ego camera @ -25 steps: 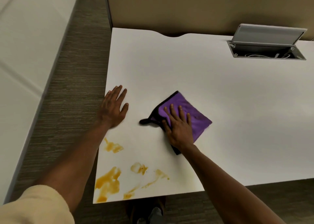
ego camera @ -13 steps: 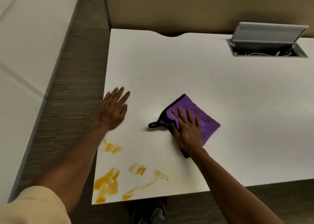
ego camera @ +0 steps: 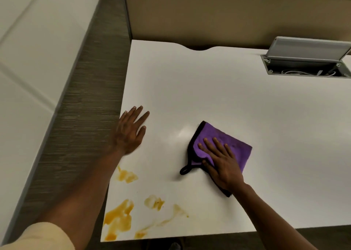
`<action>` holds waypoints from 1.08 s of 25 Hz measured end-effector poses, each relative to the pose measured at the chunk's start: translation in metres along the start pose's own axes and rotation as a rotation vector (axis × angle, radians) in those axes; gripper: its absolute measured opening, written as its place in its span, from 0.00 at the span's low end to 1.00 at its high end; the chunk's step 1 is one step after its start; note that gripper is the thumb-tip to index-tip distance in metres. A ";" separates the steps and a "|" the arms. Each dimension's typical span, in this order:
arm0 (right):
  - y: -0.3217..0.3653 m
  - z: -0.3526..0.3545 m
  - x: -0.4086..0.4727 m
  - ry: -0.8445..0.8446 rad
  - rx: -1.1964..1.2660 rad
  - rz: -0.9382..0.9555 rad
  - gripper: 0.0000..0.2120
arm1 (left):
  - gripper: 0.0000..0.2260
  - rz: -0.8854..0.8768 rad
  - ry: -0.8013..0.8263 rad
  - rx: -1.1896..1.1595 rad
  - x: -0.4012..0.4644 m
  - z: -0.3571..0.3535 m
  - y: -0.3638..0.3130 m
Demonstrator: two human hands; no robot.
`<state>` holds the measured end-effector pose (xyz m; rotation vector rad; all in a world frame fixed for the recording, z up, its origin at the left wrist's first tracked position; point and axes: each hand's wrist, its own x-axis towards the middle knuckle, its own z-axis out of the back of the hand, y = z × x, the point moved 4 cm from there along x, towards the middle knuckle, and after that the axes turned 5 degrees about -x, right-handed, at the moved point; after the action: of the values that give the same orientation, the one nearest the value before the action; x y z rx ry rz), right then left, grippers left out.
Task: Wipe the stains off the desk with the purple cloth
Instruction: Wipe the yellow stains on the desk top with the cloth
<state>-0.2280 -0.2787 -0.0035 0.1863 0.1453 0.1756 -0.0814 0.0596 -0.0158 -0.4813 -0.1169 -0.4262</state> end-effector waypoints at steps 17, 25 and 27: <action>-0.013 0.005 -0.004 -0.021 0.052 -0.073 0.27 | 0.25 0.027 0.036 0.017 0.003 0.006 -0.007; 0.121 -0.006 0.090 -0.040 0.068 -0.146 0.27 | 0.25 -0.009 -0.011 -0.031 0.000 0.010 -0.007; 0.122 -0.010 0.051 -0.063 0.088 -0.139 0.26 | 0.24 -0.014 -0.017 -0.035 -0.001 0.009 -0.006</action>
<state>-0.1994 -0.1490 0.0039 0.2683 0.1030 0.0253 -0.0846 0.0595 -0.0054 -0.5192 -0.1289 -0.4388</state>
